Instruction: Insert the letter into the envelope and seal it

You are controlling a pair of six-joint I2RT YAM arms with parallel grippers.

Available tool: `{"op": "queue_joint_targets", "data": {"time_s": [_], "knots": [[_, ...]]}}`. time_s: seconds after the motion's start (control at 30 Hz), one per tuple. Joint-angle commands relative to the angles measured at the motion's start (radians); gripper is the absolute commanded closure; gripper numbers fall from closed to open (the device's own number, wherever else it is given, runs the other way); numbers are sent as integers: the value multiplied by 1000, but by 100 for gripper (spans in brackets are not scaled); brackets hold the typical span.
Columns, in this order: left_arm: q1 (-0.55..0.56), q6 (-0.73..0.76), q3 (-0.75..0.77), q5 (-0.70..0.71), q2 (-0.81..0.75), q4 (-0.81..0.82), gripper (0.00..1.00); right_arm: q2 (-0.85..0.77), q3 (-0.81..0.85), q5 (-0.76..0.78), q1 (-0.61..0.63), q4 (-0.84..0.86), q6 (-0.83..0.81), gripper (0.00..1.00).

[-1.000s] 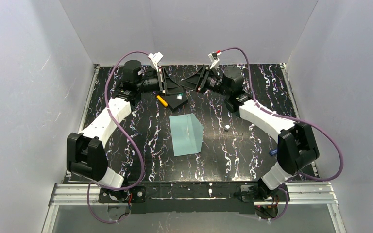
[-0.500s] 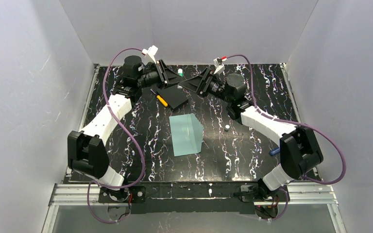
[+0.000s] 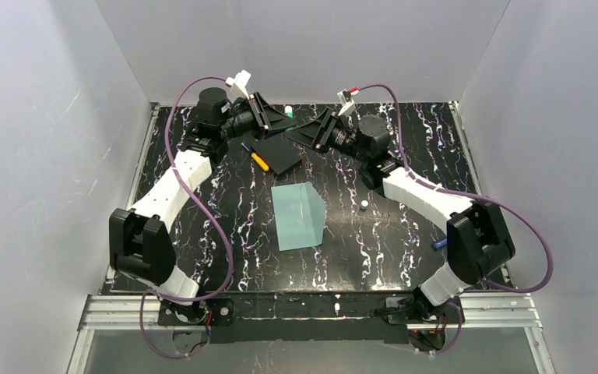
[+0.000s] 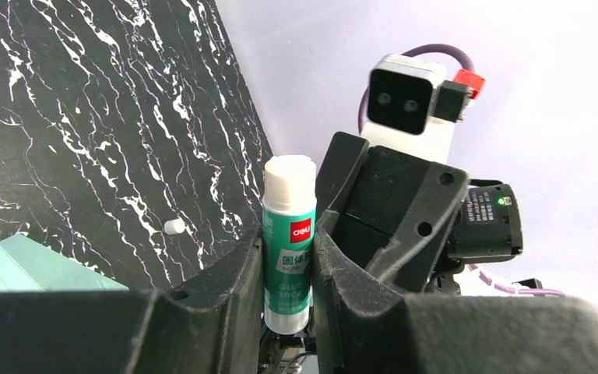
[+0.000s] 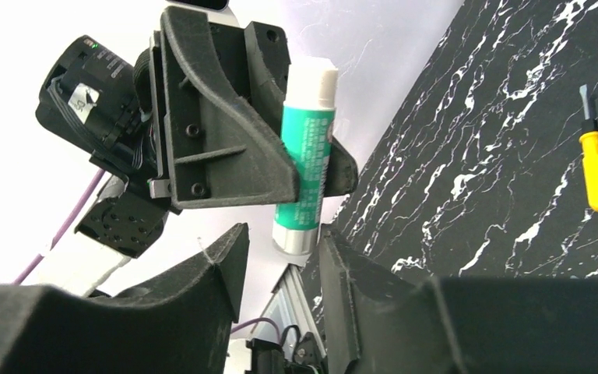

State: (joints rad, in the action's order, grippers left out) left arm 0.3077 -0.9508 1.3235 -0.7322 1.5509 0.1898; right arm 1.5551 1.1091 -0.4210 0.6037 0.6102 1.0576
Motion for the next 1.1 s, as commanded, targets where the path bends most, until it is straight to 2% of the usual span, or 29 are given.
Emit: {"op": "queue_joint_targets", "data": {"time_s": [0.0, 0.2, 0.33, 0.37, 0.5, 0.63, 0.73, 0.77, 0.9, 0.97, 1.0, 1.03, 1.07], "knots": [[-2, -4, 11, -17, -23, 27, 100, 27, 46, 2, 2, 90, 48, 58], [-1, -3, 0, -43, -36, 53, 100, 28, 39, 13, 2, 111, 66, 70], [-6, 35, 1, -143, -44, 108, 100, 21, 21, -9, -2, 179, 63, 98], [-11, 47, 9, -191, -43, 134, 100, 19, 11, -33, -6, 221, 64, 99], [-39, 94, 42, -358, -42, 219, 100, 5, -55, -136, -40, 546, 150, 99], [-47, 93, 87, -472, -41, 280, 100, 28, -57, -243, -60, 773, 252, 99], [-48, 31, 122, -541, -32, 361, 100, 83, -35, -295, -61, 1109, 419, 99], [-47, 6, 127, -551, -31, 397, 100, 110, 0, -313, -61, 1164, 488, 99], [-47, -94, 134, -565, -26, 533, 100, 110, 51, -391, -43, 1158, 497, 99], [-48, -113, 133, -554, -26, 553, 100, 106, 64, -401, -46, 1071, 482, 99], [-47, -116, 129, -539, -28, 555, 100, 100, 65, -400, -48, 991, 450, 95], [-47, -118, 123, -515, -31, 556, 100, 81, 56, -378, -49, 890, 391, 81], [-48, -119, 111, -479, -37, 556, 100, 52, 38, -340, -50, 762, 314, 62]]}}
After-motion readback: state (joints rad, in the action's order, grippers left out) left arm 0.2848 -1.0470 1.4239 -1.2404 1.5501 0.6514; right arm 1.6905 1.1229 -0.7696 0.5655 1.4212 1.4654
